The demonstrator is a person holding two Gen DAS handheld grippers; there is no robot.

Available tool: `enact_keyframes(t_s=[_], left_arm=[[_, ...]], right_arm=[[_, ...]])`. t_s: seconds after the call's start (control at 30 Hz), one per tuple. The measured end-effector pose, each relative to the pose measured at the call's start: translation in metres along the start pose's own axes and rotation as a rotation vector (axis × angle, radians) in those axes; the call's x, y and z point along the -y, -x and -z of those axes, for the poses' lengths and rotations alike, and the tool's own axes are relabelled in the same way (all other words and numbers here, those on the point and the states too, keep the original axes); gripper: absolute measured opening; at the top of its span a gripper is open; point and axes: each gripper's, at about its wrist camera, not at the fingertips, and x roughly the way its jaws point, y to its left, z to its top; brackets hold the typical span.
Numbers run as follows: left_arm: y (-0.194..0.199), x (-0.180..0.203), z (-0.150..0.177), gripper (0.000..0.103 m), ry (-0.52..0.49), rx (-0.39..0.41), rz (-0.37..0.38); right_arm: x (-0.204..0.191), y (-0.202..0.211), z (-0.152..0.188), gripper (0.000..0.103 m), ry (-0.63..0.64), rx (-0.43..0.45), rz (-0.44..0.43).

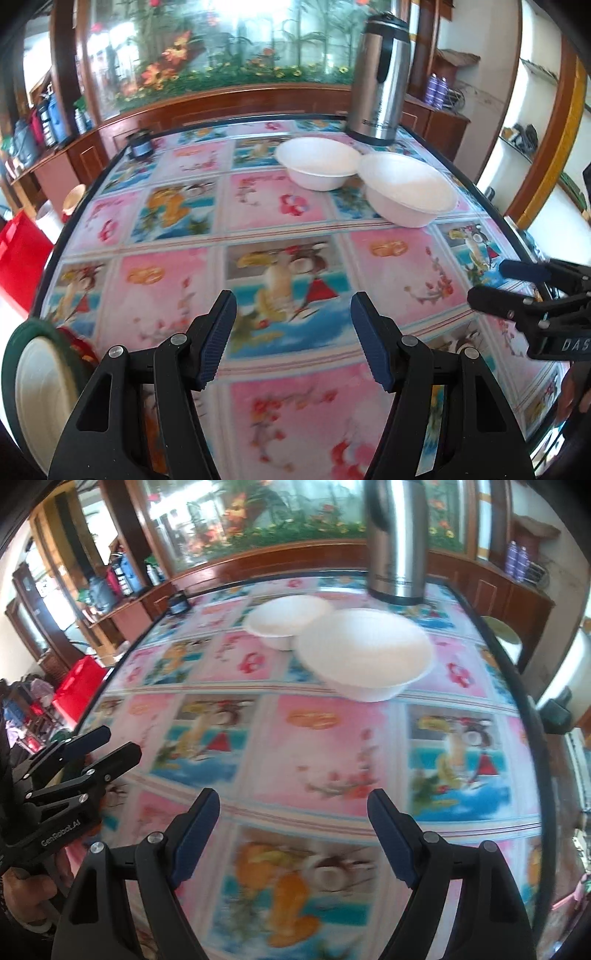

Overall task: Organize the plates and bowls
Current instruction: 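Move the right gripper toward the large white bowl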

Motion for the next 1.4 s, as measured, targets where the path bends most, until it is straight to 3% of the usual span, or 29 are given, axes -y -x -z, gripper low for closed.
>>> enact_keyframes(t_s=[0.33,0.7,1.1,1.4], left_arm=[[-0.047,0.041,-0.036,0.065,-0.017,-0.048,0.042],[-0.089,0.055,-0.076,0.065,0.021,-0.070,0.029],[-0.124,0.068,-0.107,0.065,0.048,-0.089,0.017],[-0.148,0.074,-0.107,0.065,0.068,-0.136,0.025]], right_arm=[[0.053,-0.004,-0.030,0.083,-0.084,0.040,-0.003],[0.090,-0.037,-0.080,0.083,-0.114,-0.003,0.018],[0.110,-0.073,-0.106,0.083,-0.138,-0.066,0.036],[0.114,-0.087,-0.115,0.083,-0.126,-0.081,0.032]])
